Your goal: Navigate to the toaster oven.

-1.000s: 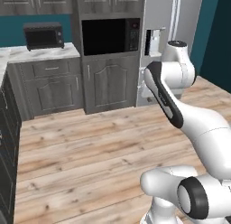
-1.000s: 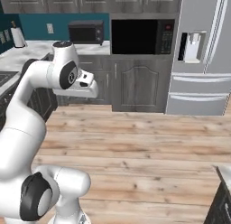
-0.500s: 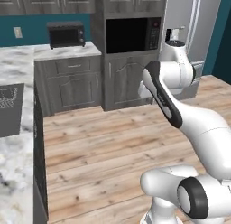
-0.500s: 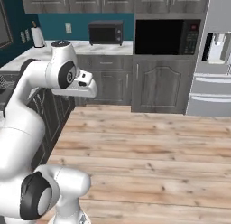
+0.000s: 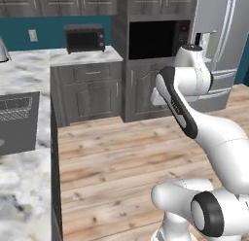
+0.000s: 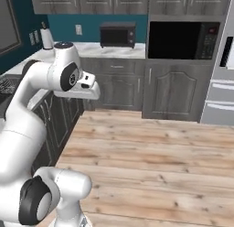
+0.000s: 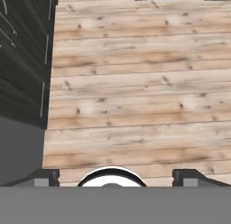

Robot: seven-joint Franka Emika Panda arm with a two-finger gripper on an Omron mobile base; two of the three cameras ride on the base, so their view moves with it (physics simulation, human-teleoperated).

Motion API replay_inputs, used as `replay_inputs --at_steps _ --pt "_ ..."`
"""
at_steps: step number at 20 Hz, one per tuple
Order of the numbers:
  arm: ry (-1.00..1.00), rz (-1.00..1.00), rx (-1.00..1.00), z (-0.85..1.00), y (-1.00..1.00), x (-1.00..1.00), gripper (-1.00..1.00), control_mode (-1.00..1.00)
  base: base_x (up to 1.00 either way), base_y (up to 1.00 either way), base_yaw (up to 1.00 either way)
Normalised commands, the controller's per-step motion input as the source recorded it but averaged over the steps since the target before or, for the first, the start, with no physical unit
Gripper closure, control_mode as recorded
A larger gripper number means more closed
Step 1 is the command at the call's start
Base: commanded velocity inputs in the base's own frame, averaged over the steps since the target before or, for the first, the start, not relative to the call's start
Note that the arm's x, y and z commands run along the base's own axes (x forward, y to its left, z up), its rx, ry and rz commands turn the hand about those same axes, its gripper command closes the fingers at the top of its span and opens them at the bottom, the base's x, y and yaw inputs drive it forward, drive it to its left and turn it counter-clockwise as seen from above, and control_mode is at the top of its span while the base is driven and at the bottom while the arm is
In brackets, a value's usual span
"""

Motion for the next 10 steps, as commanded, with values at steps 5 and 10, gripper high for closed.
replay_inputs --at_steps 5,10 --pt "0.00 0.00 0.00 0.00 0.00 0.00 -1.00 1.00 1.00 0.12 0.17" --pt "0.00 0.00 0.00 0.00 0.00 0.00 -1.00 1.00 1.00 0.10 0.12"
